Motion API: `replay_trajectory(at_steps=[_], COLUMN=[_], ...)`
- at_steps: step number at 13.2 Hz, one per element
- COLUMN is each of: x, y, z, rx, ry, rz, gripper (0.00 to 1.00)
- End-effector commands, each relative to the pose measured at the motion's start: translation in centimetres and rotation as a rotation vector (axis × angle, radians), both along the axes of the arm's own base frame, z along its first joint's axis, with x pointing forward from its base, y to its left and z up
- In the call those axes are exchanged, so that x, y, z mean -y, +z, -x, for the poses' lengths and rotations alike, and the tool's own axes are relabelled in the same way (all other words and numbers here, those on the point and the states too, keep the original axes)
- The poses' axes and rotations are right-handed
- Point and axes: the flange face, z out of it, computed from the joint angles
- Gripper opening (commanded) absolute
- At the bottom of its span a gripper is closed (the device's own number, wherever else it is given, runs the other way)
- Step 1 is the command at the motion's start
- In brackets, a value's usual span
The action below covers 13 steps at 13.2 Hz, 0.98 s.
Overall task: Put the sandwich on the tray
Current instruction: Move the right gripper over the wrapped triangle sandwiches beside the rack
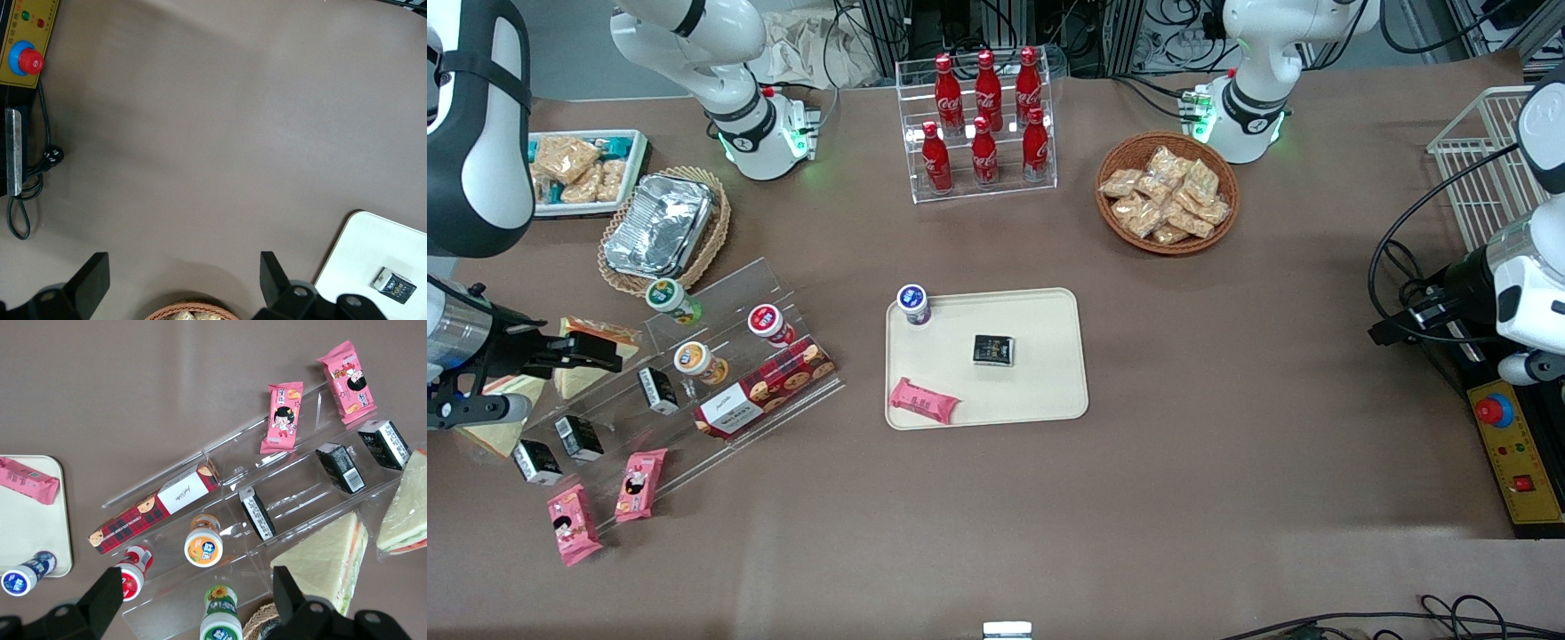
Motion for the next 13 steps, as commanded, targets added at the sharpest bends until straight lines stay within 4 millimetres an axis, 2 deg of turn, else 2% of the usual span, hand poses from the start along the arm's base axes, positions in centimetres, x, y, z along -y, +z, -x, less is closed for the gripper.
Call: replay_trajectory(at_steps=[1,6,9,10,13], x=[0.2,0.4,1.4,4.0,9.4], y=[0.1,0.2,2.0,2.5,2.3], z=[-0.1,0.0,1.4,1.7,2.4], rx=[0.015,0.015,0.006,0.015,0.015], ry=[0.004,0.002,0.029,0.021,-0.013], rz=[0.001,0.001,0.015,0.018,0.019], gripper=[1.00,1.00,1.00,1.00,1.00])
